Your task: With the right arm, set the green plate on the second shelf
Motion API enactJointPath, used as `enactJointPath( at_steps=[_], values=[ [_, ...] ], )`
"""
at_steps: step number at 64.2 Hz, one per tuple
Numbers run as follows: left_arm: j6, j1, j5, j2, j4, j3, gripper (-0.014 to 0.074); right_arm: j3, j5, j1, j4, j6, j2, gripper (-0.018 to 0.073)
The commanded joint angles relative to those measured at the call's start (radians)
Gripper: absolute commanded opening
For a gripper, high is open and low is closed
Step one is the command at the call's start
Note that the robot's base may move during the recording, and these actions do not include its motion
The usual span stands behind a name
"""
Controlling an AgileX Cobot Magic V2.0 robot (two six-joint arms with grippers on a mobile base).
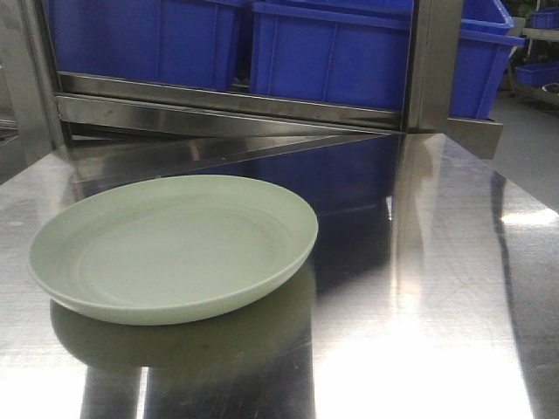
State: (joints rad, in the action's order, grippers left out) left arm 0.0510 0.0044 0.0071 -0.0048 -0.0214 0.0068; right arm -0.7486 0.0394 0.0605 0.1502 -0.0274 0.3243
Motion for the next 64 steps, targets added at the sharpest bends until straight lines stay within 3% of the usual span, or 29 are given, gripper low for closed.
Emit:
enactJointPath(
  at_steps=[1,6,15,30,42,52,64],
  values=[
    [0.006,-0.004,-0.081,-0.004,0.005,0.042,0.0130,-0.110,0.069,0.001,0.006,-0.008,0.147,0.0052],
    [0.006,-0.004,-0.081,-0.004,0.005,0.042,0.0130,-0.185,0.209,0.002,0.045,-0.007,0.257,0.0052],
    [0.006,-0.004,-0.081,-0.004,0.005,0.042,0.0130,-0.303,0.525,0.002,0.225,-0.009,0.444,0.0052],
    [0.006,-0.004,-0.081,-0.004,0.005,0.042,0.0130,-0.330,0.759,0.004,0.419,-0.071,0.643,0.0052],
    [0.006,-0.004,-0.081,-0.004,0.005,0.042,0.0130,-0.330,0.823,0.093,0.463,-0.071,0.764,0.0155],
    [0.006,-0.004,-0.081,-0.004,0.005,0.042,0.0130,-0.330,0.774,0.231,0.497,-0.066,0.881,0.0397],
    [0.006,-0.004,-0.081,-0.004,0.005,0.042,0.0130,-0.330,0.730,0.281,0.502,-0.041,1.054,0.0417]
  ],
)
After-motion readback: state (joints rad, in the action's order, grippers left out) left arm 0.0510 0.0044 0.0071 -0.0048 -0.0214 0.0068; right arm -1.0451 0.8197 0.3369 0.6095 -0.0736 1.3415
